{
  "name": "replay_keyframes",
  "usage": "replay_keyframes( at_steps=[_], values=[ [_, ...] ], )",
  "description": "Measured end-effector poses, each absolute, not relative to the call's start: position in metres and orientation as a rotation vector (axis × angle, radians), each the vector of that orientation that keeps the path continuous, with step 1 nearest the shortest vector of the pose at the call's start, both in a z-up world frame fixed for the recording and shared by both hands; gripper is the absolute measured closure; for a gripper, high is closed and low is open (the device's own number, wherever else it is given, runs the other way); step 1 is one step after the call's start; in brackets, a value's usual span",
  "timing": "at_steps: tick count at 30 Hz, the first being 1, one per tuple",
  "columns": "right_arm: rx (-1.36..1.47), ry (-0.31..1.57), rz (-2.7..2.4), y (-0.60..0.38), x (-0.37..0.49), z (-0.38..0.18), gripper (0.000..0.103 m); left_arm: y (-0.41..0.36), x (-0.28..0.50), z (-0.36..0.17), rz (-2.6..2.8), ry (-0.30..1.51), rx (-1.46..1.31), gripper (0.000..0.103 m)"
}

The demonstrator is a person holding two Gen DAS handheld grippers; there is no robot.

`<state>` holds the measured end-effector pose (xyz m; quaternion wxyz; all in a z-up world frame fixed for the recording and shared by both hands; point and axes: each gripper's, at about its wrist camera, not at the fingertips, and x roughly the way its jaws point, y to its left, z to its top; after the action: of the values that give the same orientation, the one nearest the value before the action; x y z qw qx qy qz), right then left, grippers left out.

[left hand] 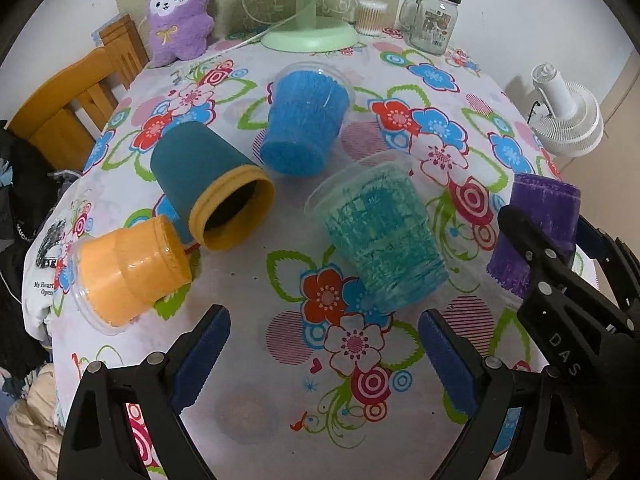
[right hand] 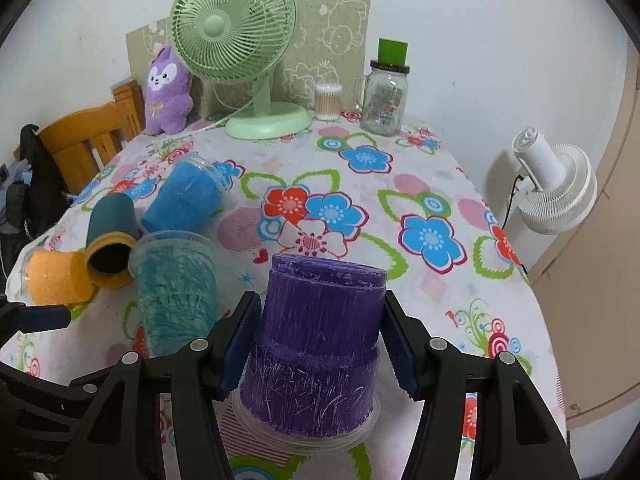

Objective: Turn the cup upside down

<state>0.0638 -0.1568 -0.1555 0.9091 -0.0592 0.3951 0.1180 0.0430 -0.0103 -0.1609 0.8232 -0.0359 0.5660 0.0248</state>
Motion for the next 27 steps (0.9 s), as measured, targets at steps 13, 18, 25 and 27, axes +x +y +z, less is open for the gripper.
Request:
replay_keyframes(
  at_steps=[13,18,25,27],
  values=[
    [-0.157,0.788,0.242,-0.146,0.06,-0.165,0.041,0.001,0.044,-0.182,0.061,1.248,-0.089,0.007],
    [-0.147,0.826,0.239,-0.15,0.054,-0.164,0.041,0.001,0.045,-0.184,0.049,1.267,-0.088,0.007],
    [-0.128,0.883,0.231,-0.155,0.048,-0.165,0.041,-0.003,0.045,-0.186,0.027,1.298,-0.068,0.007],
    [-0.124,0.899,0.229,-0.156,0.048,-0.165,0.041,-0.004,0.044,-0.185,0.021,1.3,-0.062,0.007]
  ],
)
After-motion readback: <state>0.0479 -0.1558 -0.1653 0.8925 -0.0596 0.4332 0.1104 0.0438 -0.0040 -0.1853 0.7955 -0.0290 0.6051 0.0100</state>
